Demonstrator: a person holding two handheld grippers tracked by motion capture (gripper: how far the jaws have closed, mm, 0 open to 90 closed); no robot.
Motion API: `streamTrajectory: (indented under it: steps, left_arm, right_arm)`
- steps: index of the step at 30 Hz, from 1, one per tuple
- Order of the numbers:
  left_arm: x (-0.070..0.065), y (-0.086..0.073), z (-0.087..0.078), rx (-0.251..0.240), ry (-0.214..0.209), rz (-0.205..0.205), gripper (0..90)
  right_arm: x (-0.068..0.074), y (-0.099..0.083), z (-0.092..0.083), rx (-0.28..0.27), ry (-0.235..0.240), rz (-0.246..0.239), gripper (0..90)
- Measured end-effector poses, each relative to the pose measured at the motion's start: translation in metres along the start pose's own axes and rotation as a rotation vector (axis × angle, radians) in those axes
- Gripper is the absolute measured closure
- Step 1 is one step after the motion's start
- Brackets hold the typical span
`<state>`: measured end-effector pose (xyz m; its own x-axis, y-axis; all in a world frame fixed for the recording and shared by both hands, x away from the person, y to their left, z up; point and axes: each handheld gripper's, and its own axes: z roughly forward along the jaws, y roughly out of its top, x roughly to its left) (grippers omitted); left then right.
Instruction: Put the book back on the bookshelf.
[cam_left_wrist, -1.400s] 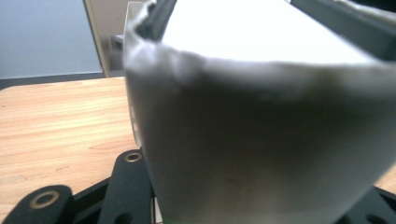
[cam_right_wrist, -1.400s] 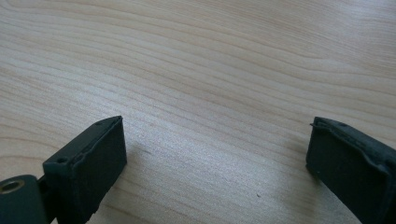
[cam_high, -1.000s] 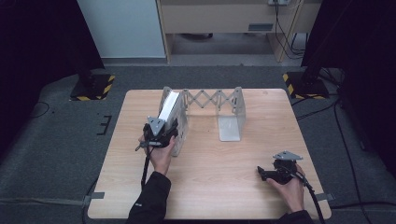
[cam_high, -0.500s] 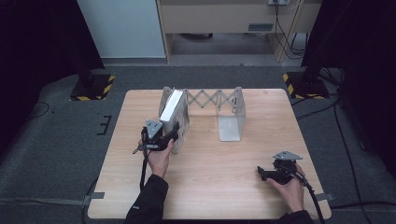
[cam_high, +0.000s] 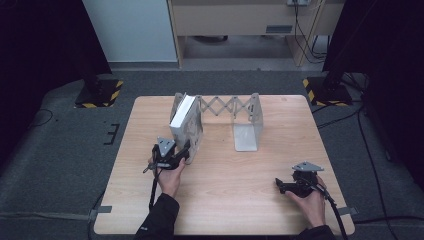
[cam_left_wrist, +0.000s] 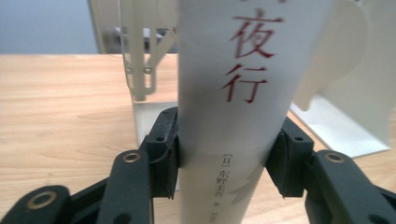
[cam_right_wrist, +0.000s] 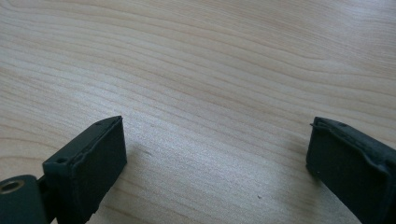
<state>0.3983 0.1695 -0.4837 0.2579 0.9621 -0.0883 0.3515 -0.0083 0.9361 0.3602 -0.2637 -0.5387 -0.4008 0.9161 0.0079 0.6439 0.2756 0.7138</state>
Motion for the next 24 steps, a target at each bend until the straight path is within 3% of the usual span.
streamTrajectory:
  steps: [8, 14, 15, 19, 24]
  left_arm:
    - [-0.009, 0.002, 0.017, -0.030, 0.057, -0.004, 52.1]
    - [-0.009, 0.002, 0.026, -0.046, 0.054, -0.006, 51.5]
    - [-0.007, 0.002, 0.027, -0.053, 0.031, -0.021, 50.8]
    - [-0.003, -0.001, 0.022, -0.045, -0.046, -0.013, 48.1]
    - [0.001, -0.010, 0.014, -0.020, -0.083, -0.016, 49.5]
  right_arm:
    - [0.000, 0.000, 0.000, -0.001, -0.001, 0.002, 5.3]
    - [0.000, 0.000, 0.000, 0.000, 0.000, -0.001, 5.3]
    - [0.000, 0.000, 0.000, 0.000, 0.000, -0.001, 5.3]
    - [0.000, 0.000, 0.000, 0.000, 0.001, -0.002, 5.3]
    - [0.000, 0.000, 0.000, 0.000, 0.000, -0.002, 5.3]
